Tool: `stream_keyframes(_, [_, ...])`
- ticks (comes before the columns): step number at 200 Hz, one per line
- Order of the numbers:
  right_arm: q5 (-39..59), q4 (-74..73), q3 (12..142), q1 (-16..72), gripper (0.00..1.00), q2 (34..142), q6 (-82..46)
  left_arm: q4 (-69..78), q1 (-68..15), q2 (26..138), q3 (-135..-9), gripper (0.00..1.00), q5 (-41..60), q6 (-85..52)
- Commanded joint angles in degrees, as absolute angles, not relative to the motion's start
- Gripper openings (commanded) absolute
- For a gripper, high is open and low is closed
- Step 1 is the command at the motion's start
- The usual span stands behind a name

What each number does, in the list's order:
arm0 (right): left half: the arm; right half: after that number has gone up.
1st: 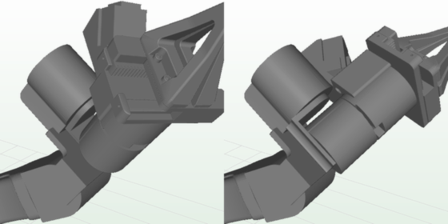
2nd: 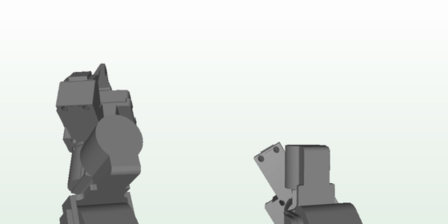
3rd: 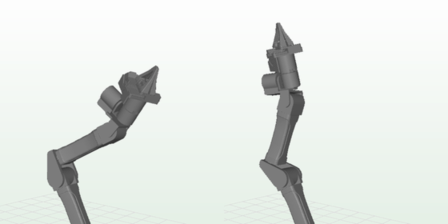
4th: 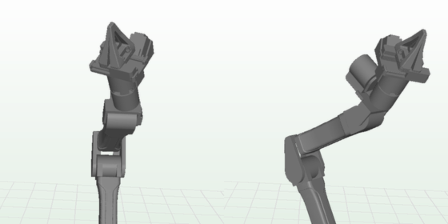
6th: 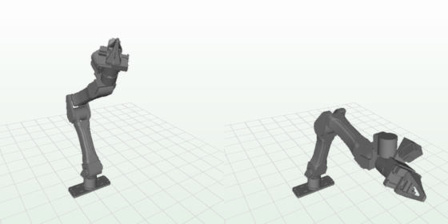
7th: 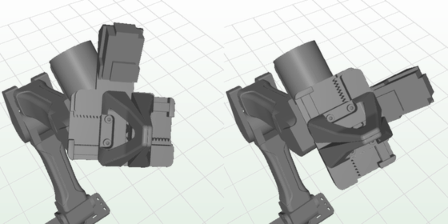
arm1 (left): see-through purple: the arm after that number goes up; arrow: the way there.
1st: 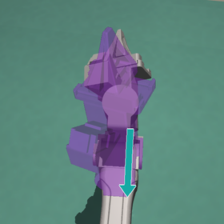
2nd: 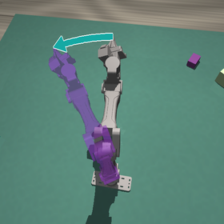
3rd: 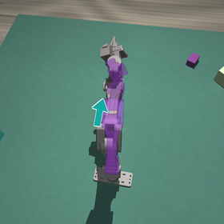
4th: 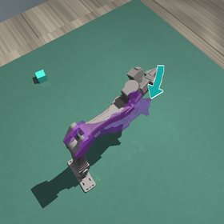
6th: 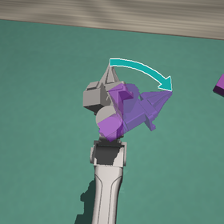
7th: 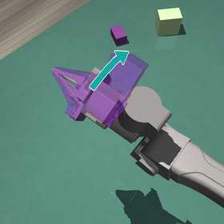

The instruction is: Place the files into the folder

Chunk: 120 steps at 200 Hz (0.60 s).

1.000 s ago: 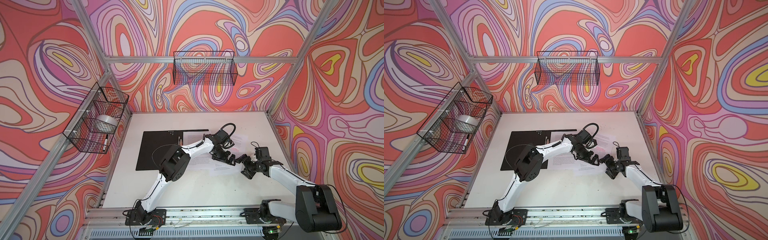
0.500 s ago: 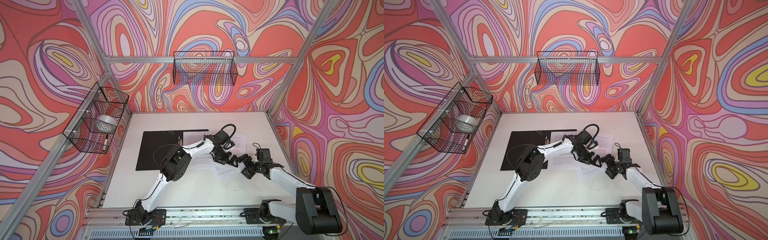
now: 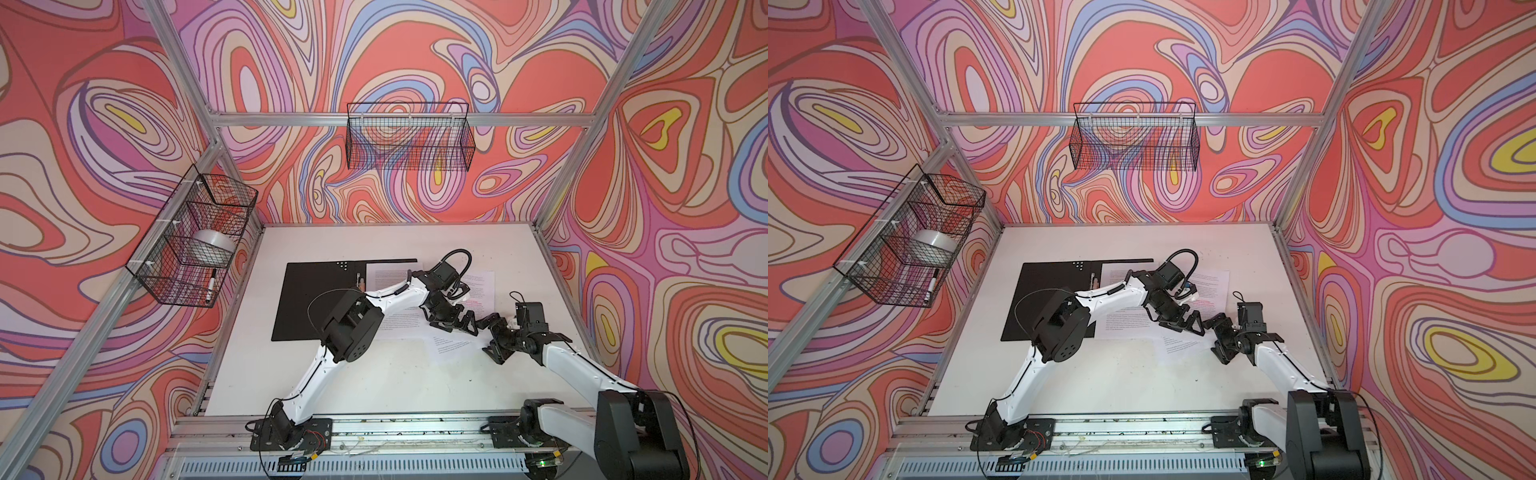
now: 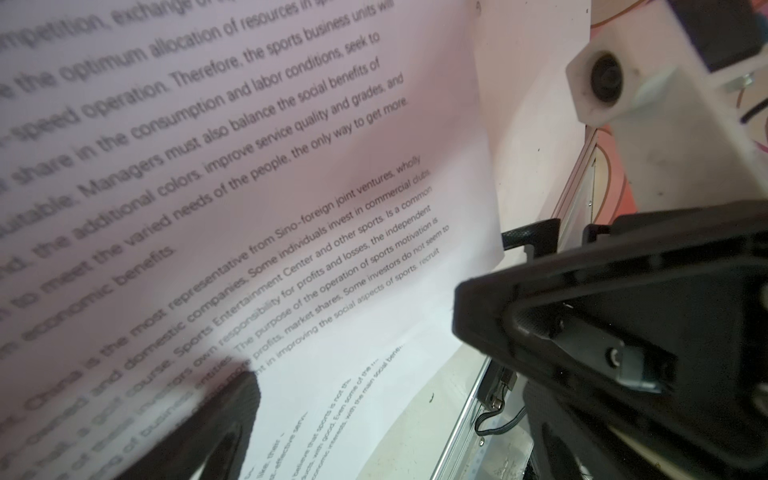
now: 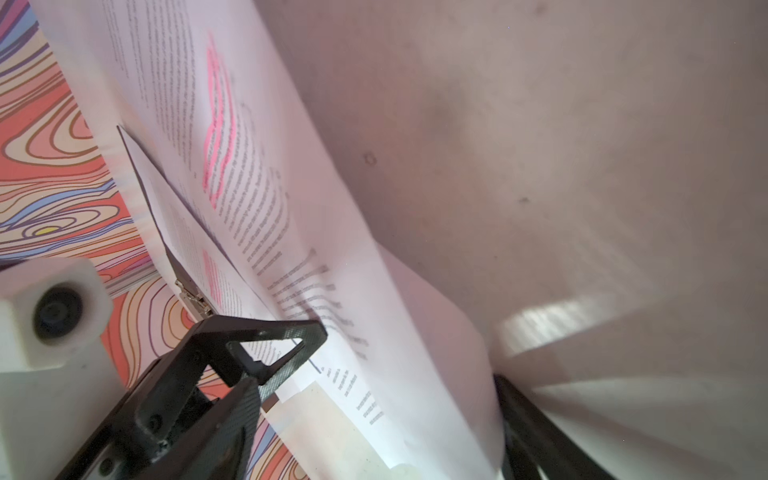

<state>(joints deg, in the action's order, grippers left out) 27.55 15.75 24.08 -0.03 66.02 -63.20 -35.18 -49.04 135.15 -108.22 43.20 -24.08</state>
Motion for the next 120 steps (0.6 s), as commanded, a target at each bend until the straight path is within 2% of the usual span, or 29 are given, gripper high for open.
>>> stream_keyframes(1, [26.85, 14.12, 23.61, 0.0, 0.89, 65.1, -65.01, -36.2, -49.17, 137.6, -106.59, 1.0, 42.14, -24.56])
stream_keyframes(53, [22.25, 19.3, 25.41, 0.0, 0.89, 59.16, -65.18, -35.86, -49.19, 137.86, -106.8, 1.0, 42.88, -25.34])
stream_keyframes(120, [19.32, 17.12, 22.25, 0.0, 0.87, 52.66, -69.08, -35.4, -49.14, 136.79, -106.79, 1.0, 43.15, -25.49])
